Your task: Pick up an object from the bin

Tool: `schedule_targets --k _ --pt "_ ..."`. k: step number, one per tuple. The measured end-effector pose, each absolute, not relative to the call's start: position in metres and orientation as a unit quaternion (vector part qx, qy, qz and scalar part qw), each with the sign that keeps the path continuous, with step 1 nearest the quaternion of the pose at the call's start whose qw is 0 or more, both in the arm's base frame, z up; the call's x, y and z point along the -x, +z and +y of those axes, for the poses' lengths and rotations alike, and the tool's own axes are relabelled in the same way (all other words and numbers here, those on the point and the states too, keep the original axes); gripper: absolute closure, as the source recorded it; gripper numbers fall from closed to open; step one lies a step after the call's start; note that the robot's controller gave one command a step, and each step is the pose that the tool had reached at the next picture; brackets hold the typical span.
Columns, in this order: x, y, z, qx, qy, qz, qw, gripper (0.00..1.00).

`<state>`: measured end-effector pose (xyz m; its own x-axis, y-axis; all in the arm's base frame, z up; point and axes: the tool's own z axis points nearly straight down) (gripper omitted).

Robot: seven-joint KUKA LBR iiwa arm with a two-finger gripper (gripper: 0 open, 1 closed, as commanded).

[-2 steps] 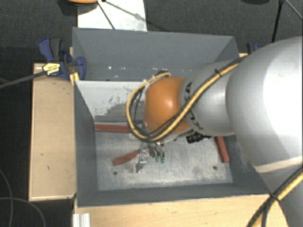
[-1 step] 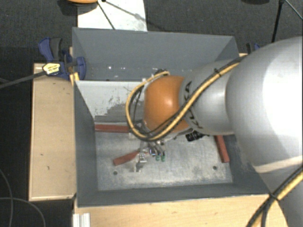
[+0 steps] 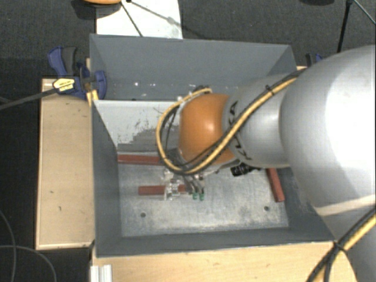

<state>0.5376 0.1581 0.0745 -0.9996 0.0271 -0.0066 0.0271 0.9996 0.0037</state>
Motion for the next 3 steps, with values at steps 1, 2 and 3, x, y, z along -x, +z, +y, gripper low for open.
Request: schedule_targets --k 1,2,3 --pt "-0.538 0.074 0.158 -0.014 0.002 1.000 0.003 1.00" --pt "-0.536 0.077 0.158 -0.014 0.001 1.000 0.001 1.00" --pt "-0.534 0.096 0.157 -0.015 -0.001 1.000 -0.004 1.00"
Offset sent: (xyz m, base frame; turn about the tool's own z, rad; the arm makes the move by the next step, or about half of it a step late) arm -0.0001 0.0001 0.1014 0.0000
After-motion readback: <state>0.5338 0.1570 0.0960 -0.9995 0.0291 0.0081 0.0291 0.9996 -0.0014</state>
